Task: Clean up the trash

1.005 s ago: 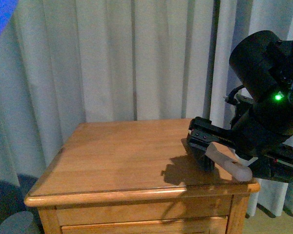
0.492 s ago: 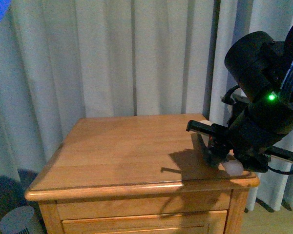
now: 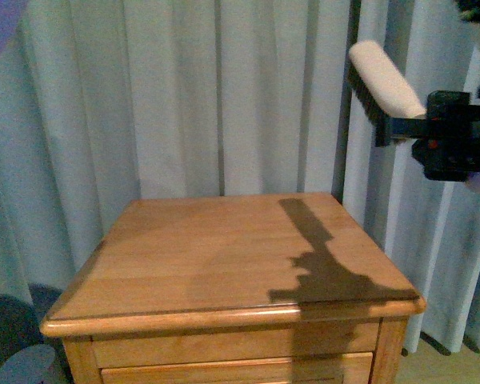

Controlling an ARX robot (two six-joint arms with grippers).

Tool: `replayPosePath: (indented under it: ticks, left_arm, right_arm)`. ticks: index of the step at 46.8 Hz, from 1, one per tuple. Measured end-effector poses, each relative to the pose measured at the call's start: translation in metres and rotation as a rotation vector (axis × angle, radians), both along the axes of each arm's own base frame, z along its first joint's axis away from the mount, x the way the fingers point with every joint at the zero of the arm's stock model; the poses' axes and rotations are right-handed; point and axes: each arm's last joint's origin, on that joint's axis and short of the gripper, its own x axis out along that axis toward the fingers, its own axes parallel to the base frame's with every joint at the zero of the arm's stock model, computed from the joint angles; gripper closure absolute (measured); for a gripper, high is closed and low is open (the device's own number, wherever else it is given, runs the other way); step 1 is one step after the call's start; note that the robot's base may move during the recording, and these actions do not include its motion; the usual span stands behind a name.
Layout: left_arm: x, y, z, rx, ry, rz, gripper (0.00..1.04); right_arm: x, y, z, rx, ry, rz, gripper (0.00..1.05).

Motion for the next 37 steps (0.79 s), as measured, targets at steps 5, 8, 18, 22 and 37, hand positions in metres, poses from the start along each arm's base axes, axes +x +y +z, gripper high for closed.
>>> replayPosePath:
  ticks: [5, 8, 18, 22, 37]
  left_arm:
    - [0.0, 0.0, 0.0, 0.0, 0.0, 0.0, 0.77]
    - [0.0, 0.0, 0.0, 0.0, 0.0, 0.0, 0.77]
    - [0.0, 0.0, 0.0, 0.0, 0.0, 0.0, 0.77]
    - [0.0, 0.0, 0.0, 0.0, 0.0, 0.0, 0.77]
    - [0.0, 0.0, 0.0, 0.0, 0.0, 0.0, 0.77]
  right_arm:
    - [-0.041, -0.012, -0.002, -0.046, -0.115, 0.007, 0.83]
    - [-0.072, -0.023, -0.011, -0.064, -0.164, -0.02, 0.83]
    - [-0.13, -0.041, -0.021, -0.027, -0.282, -0.081, 0.83]
    - [-0.144, -0.045, -0.023, -0.01, -0.311, -0.087, 0.83]
    - [-0.158, -0.055, -0.031, -0.014, -0.298, -0.146, 0.83]
